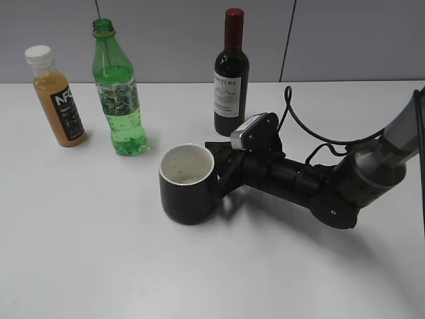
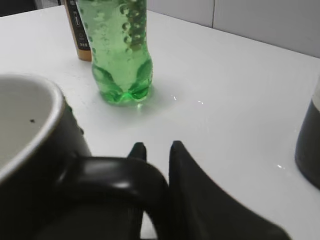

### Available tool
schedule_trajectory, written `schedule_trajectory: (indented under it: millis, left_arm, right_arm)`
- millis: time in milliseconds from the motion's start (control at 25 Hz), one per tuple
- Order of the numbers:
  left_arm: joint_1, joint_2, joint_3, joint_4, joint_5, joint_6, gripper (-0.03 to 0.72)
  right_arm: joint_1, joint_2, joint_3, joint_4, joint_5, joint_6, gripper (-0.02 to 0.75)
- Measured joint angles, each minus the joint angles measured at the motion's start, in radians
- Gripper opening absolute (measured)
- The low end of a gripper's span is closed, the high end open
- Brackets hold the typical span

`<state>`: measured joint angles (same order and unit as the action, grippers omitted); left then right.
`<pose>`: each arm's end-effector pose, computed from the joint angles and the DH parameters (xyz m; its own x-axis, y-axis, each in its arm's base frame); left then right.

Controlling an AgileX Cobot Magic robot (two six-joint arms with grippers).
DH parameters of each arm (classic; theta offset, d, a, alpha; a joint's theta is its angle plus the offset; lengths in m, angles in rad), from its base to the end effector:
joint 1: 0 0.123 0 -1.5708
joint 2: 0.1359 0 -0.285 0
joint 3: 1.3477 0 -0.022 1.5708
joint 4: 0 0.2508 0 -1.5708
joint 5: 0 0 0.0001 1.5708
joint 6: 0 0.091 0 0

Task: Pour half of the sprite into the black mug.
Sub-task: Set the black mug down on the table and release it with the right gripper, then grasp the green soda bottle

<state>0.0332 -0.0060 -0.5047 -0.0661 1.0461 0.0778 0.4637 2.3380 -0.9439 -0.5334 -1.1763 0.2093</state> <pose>-0.0056 -0.0054 0.2799 -0.4310 0.0303 -0.9018 0.0377 0.9992 0.0155 0.3292 0.2124 0.0481 -0.1546 -0.0910 -0.9838 -0.8097 0.5822 0.0734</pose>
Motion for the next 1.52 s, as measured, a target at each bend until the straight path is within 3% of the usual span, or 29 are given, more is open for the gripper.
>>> schedule_trajectory:
  millis: [160, 680, 960, 1520]
  left_arm:
    - [0.0, 0.0, 0.0, 0.0, 0.0, 0.0, 0.268]
    - [0.0, 0.0, 0.0, 0.0, 0.0, 0.0, 0.268]
    - [0.0, 0.0, 0.0, 0.0, 0.0, 0.0, 0.268]
    - [0.0, 0.0, 0.0, 0.0, 0.0, 0.0, 0.268]
  right_arm:
    - [0.0, 0.0, 0.037, 0.027, -0.026, 0.004, 0.176]
    - [0.0, -0.093, 0.236, 0.205, -0.044, -0.053, 0.21]
    - [0.0, -0.143, 0.299, 0.22, -0.044, -0.06, 0.37]
    - [0.0, -0.288, 0.456, 0.265, -0.044, -0.088, 0.386]
